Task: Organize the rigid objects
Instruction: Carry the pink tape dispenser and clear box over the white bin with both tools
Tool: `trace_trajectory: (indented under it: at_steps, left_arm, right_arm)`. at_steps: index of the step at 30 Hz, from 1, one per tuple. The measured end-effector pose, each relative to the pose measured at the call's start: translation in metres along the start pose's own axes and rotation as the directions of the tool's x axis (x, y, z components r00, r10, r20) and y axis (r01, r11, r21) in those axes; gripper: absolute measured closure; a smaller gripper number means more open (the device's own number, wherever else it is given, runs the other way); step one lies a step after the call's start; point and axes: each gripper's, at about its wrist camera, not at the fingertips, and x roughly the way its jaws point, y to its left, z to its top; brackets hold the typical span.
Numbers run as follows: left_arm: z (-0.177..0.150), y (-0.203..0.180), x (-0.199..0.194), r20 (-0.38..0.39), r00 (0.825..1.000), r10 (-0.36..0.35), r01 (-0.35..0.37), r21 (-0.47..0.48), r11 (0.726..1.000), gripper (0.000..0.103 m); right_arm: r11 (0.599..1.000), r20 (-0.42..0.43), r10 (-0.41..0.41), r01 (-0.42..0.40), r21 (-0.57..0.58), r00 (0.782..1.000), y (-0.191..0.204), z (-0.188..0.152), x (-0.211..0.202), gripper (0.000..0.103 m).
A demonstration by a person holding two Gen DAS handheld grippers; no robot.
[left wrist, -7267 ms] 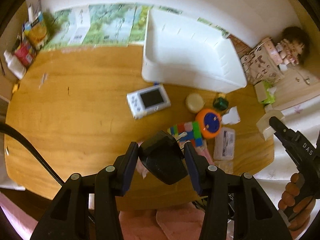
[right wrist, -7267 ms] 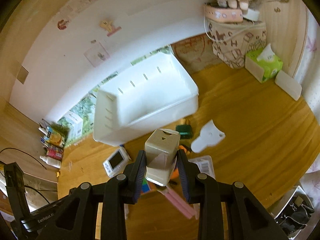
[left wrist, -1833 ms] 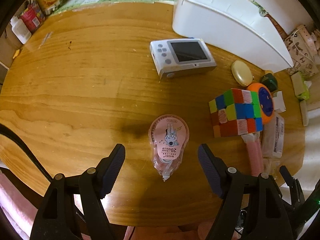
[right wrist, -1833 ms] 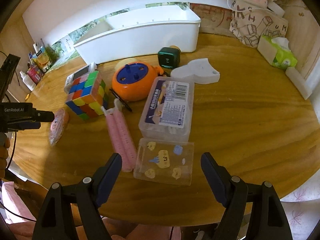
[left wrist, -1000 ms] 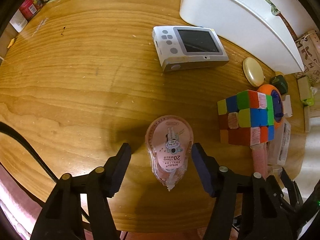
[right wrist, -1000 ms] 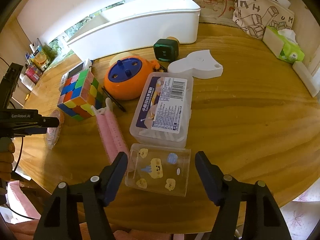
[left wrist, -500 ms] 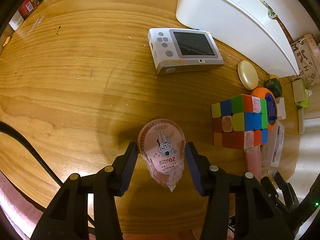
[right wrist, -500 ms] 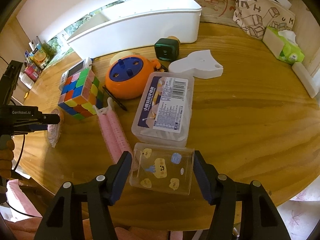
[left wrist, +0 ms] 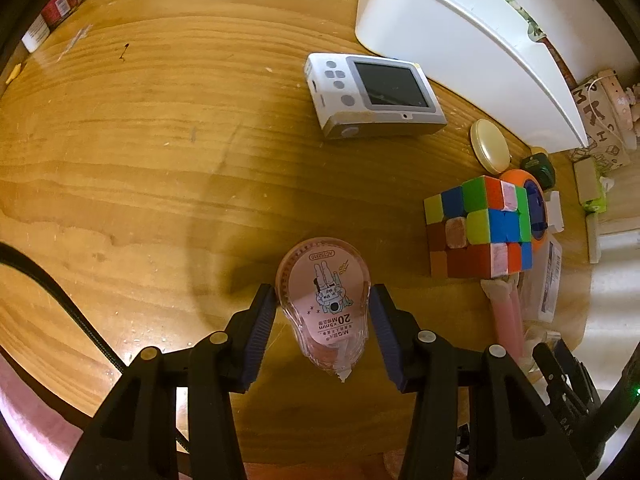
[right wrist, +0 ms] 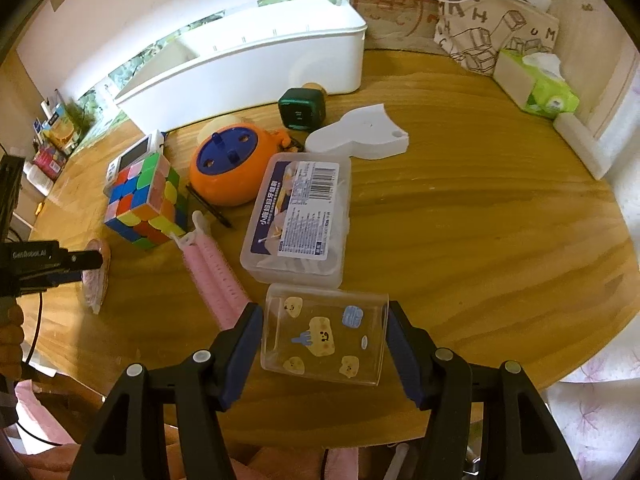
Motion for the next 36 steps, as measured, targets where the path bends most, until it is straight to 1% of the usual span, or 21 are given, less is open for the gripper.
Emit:
trace_trajectory:
  at_steps: [6,10,16,21,27,36]
  left_arm:
    - [-0.012,0.011,-0.01,0.027,0.999,-0.029,0.028,0.016,0.999,0.052]
    - [-0.021,0.016,-0.021,0.058,0.996,-0.06,0.059,0.03,0.998,0.052]
    - [-0.016,0.027,-0.041,0.106,0.99,-0.094,0.089,0.05,0.995,0.052]
    - [-0.008,0.029,-0.062,0.152,0.982,-0.112,0.102,0.075,0.992,0.052]
    - [0.0,0.021,-0.08,0.207,0.969,-0.137,0.116,0.11,0.987,0.051]
    - [0.024,0.001,-0.107,0.294,0.944,-0.147,0.101,0.165,0.981,0.051]
  right_arm:
    - [0.999,0.046,-0.032,0.031,0.013,0.998,0.004,0.002,-0.012,0.041]
    - [0.999,0.083,-0.051,0.05,0.017,0.995,0.008,0.003,-0.021,0.041]
    - [0.997,0.146,-0.07,0.067,0.025,0.987,0.015,0.011,-0.036,0.041]
    - [0.997,0.212,-0.076,0.073,0.022,0.974,0.021,0.024,-0.05,0.041]
    - [0.997,0.296,-0.068,0.071,0.0,0.953,0.029,0.049,-0.065,0.041]
    - [0.997,0.378,-0.045,0.065,-0.042,0.925,0.036,0.089,-0.073,0.041]
